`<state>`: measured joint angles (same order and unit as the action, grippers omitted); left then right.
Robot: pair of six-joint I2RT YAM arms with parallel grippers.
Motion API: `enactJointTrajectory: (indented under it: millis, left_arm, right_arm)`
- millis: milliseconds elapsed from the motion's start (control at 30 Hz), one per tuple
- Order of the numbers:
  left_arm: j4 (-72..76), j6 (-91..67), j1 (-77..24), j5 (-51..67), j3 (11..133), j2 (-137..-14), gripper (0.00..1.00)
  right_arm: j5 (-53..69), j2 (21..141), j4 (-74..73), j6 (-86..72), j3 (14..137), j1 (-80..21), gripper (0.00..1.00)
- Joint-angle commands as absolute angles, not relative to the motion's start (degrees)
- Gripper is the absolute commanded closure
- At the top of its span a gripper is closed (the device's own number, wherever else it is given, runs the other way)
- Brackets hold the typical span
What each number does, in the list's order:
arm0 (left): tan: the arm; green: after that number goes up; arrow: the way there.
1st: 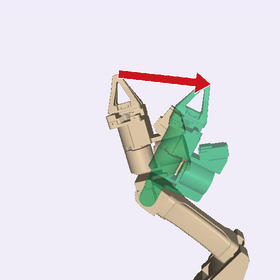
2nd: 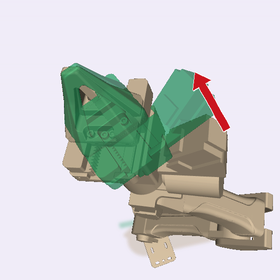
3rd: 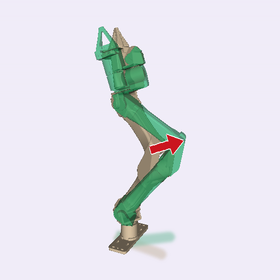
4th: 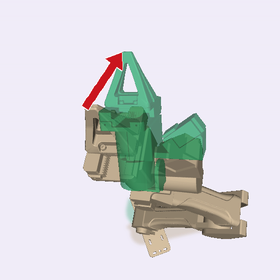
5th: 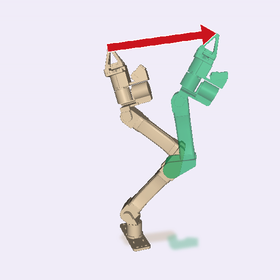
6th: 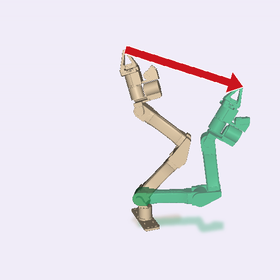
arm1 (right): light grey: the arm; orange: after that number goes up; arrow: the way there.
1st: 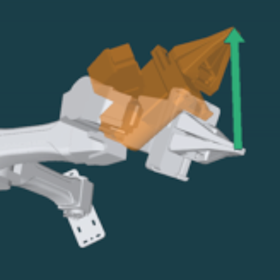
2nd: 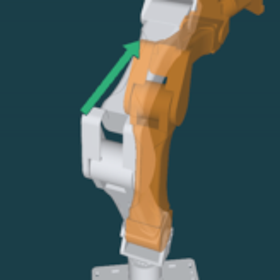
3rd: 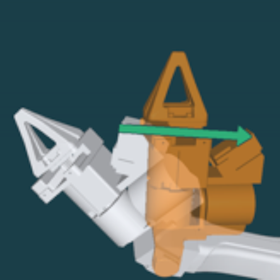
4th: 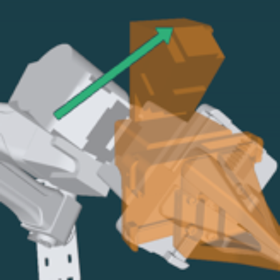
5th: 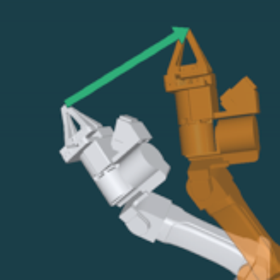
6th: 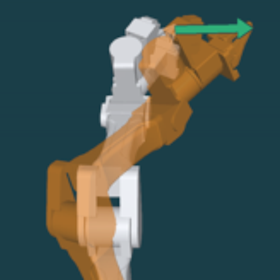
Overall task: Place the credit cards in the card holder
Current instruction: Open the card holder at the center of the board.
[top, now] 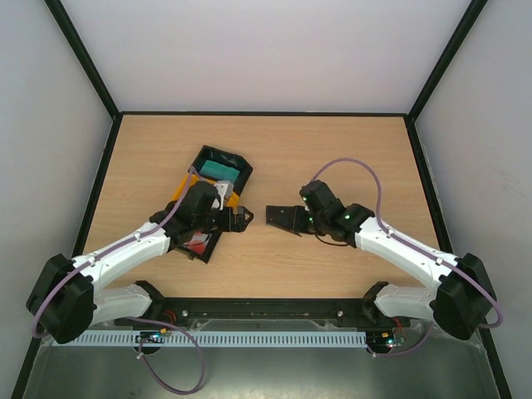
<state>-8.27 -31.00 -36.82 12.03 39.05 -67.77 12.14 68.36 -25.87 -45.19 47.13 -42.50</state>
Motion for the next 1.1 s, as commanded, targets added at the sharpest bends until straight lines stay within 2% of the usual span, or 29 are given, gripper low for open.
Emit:
enactJointTrajectory:
  millis: [0,300,600,733,900,1067]
  left_arm:
    - [-1.2,-32.9,-36.5,8.1,37.6,-64.8,0.00]
    - [4.2,-33.2,-36.5,12.9,34.5,-63.5,0.00]
    - [6.9,-35.1,-36.5,7.9,31.6,-56.7,0.00]
    - [6.6,-35.4,-36.5,6.1,30.7,-53.4,0.00]
    - [4.7,-35.6,-36.5,3.8,30.7,-50.7,0.00]
    - [3.1,-36.0,-36.5,1.7,30.9,-48.9,0.00]
  right_arm:
    - [13.6,68.9,-28.1,-47.8,47.9,-42.8,0.98]
    - [19.1,72.2,-30.6,-50.0,56.6,-42.8,0.98]
    - [30.5,71.0,-23.2,-62.0,59.0,-43.2,0.98]
    - [32.9,69.1,-15.3,-70.5,56.5,-43.1,0.98]
    - [37.6,68.2,3.1,-85.4,49.6,-42.2,0.98]
    - [36.6,68.3,7.8,-90.1,42.6,-41.2,0.98]
